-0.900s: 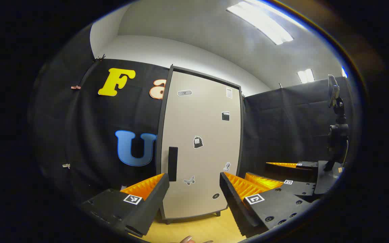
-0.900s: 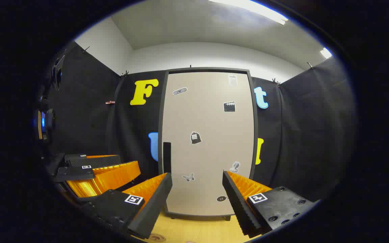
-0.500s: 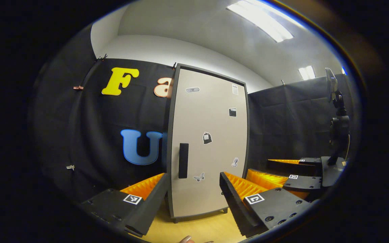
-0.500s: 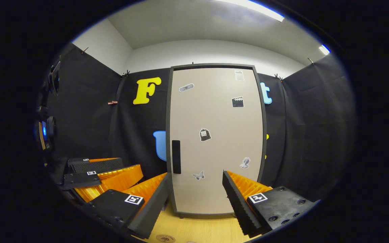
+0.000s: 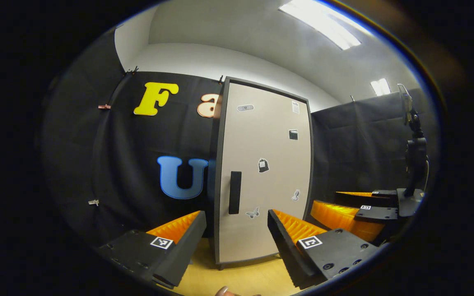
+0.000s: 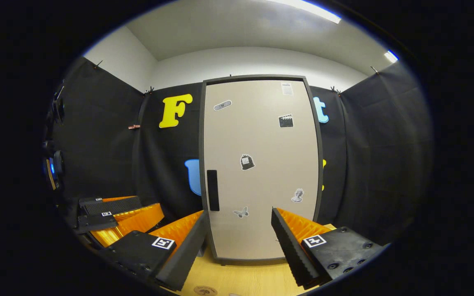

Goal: Open the cabinet door with the right hand, grasp the bottle in the cabinet with the left hand and place it on the coaster, then close the cabinet door with the right hand.

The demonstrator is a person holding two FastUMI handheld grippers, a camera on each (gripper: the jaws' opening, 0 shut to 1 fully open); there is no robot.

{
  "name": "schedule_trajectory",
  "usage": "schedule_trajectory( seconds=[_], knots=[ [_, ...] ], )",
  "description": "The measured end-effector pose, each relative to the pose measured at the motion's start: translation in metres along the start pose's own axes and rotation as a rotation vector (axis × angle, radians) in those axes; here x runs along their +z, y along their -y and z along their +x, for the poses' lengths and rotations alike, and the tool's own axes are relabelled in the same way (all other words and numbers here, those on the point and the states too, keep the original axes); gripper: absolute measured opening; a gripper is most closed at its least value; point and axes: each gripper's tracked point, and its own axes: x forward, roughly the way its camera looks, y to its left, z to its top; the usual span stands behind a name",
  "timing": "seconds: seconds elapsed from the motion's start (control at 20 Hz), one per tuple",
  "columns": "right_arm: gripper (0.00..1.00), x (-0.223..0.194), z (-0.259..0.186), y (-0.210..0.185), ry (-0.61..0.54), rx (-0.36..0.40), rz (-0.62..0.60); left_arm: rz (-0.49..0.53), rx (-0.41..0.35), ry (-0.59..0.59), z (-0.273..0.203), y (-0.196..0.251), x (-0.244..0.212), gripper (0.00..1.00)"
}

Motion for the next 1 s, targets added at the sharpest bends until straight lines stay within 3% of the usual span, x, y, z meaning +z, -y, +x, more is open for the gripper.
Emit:
schedule_trajectory(
  seconds=[0.55, 1.0],
  knots=[
    [0.98, 0.003, 0.009, -0.004, 0.033, -0.016, -0.034, -0.001, -0.008, -0.016, 0.002, -0.007, -0.005, 0.95],
    [0.98, -0.001, 0.042, -0.048, 0.029, 0.069, -0.005, 0.008, 0.013, -0.019, -0.003, -0.039, -0.007, 0.95]
  ],
)
